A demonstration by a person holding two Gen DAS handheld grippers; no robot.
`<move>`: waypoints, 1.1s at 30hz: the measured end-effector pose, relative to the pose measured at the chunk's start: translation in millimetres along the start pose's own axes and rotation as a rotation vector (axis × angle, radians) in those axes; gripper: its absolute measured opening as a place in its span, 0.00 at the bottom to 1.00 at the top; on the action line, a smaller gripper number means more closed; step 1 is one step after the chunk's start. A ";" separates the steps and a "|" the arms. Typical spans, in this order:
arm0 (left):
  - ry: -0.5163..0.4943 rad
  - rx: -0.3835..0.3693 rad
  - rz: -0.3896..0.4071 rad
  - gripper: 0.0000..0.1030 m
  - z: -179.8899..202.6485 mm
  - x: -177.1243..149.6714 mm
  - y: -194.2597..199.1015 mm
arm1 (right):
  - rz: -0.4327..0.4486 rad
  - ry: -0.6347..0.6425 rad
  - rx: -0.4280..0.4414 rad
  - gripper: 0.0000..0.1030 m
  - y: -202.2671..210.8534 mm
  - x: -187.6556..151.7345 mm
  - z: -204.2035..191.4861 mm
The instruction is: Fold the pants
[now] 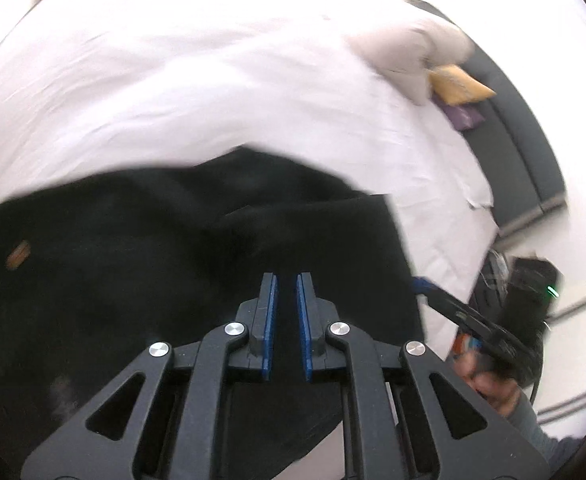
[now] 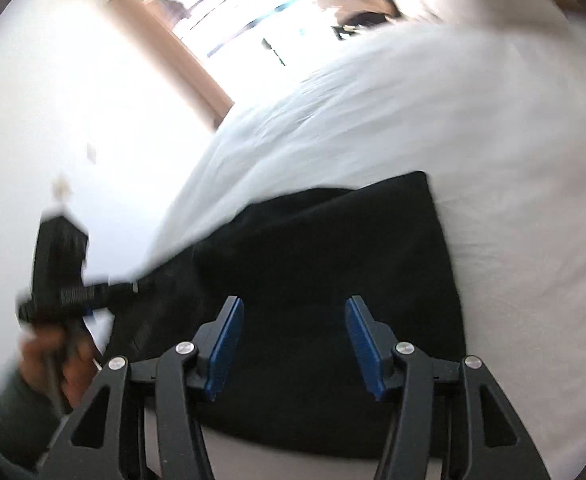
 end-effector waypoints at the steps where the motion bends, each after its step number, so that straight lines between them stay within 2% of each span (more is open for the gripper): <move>1: -0.031 -0.008 -0.008 0.09 10.0 5.5 -10.7 | -0.022 -0.057 0.030 0.55 -7.7 1.4 15.3; 3: -0.059 0.002 -0.070 0.09 19.4 11.3 -47.2 | -0.081 -0.097 -0.010 0.54 -28.5 -9.7 42.7; 4: -0.039 0.004 -0.114 0.10 14.7 10.2 -66.7 | -0.082 -0.095 -0.014 0.48 -32.3 -13.1 49.0; 6: 0.005 0.006 -0.164 0.09 -0.2 5.8 -93.1 | -0.031 -0.081 0.007 0.48 -22.7 -17.0 55.4; 8: 0.042 -0.100 -0.131 0.09 -11.4 3.9 -93.5 | -0.043 -0.102 0.016 0.48 -16.1 -19.2 61.3; 9: 0.058 -0.121 -0.128 0.09 -14.2 3.8 -91.6 | -0.053 -0.120 0.012 0.49 -11.5 -17.4 63.3; 11: 0.068 -0.090 -0.113 0.09 -15.4 1.5 -85.0 | -0.039 -0.132 0.016 0.53 0.6 -3.6 59.4; 12: 0.061 -0.059 -0.096 0.09 -14.6 -0.1 -77.7 | -0.019 -0.120 0.032 0.56 6.3 10.1 56.6; 14: 0.044 -0.047 -0.064 0.09 -10.4 -4.5 -66.2 | 0.010 -0.098 0.089 0.60 4.7 47.4 45.5; 17: 0.023 -0.042 -0.057 0.09 -1.1 -24.7 -63.2 | 0.004 -0.088 0.126 0.65 -22.7 81.7 40.0; 18: 0.009 -0.016 -0.069 0.09 -1.9 -30.7 -66.8 | -0.024 -0.107 0.123 0.71 -38.5 88.1 46.4; 19: 0.008 0.011 -0.085 0.09 -5.3 -32.4 -72.7 | -0.061 -0.133 0.097 0.70 -56.6 88.9 50.6; 20: 0.014 0.005 -0.088 0.09 -10.0 -39.7 -79.8 | -0.107 -0.166 0.071 0.68 -74.5 89.0 64.0; 22: 0.023 -0.052 -0.041 0.09 -19.2 -43.0 -76.0 | -0.090 -0.166 0.058 0.67 -69.9 92.8 58.9; 24: 0.058 -0.065 -0.042 0.09 -21.4 -45.2 -69.6 | -0.111 -0.150 0.037 0.67 -61.5 86.6 42.8; 26: 0.020 -0.036 -0.028 0.09 -12.9 -44.0 -61.0 | -0.085 -0.092 0.100 0.67 -42.0 76.2 17.7; 28: -0.022 -0.017 -0.026 0.09 -4.7 -46.0 -62.7 | -0.070 -0.059 0.137 0.76 -31.3 53.2 3.9; 30: 0.000 -0.004 -0.054 0.09 -10.8 -52.2 -78.0 | -0.116 -0.118 0.146 0.81 -44.2 22.7 14.7; 31: 0.013 -0.028 -0.034 0.09 -10.3 -52.2 -79.6 | -0.151 -0.152 0.126 0.70 -57.7 4.2 27.3; 32: 0.031 -0.061 -0.017 0.09 -12.9 -53.0 -80.4 | -0.112 -0.121 0.088 0.64 -58.0 -0.2 30.4; 33: 0.044 -0.079 -0.015 0.09 -11.4 -56.4 -82.7 | -0.095 -0.078 0.032 0.64 -53.6 -2.4 24.8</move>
Point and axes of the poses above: each gripper's, at about its wrist camera, not at the fingertips, and y roughly against the way its jaws point, z to its right, x to its top, the point moved 9 cm from there along -y, roughly the way its jaws point, and after that the axes turned 14 degrees about -z, right-handed, at the moved point
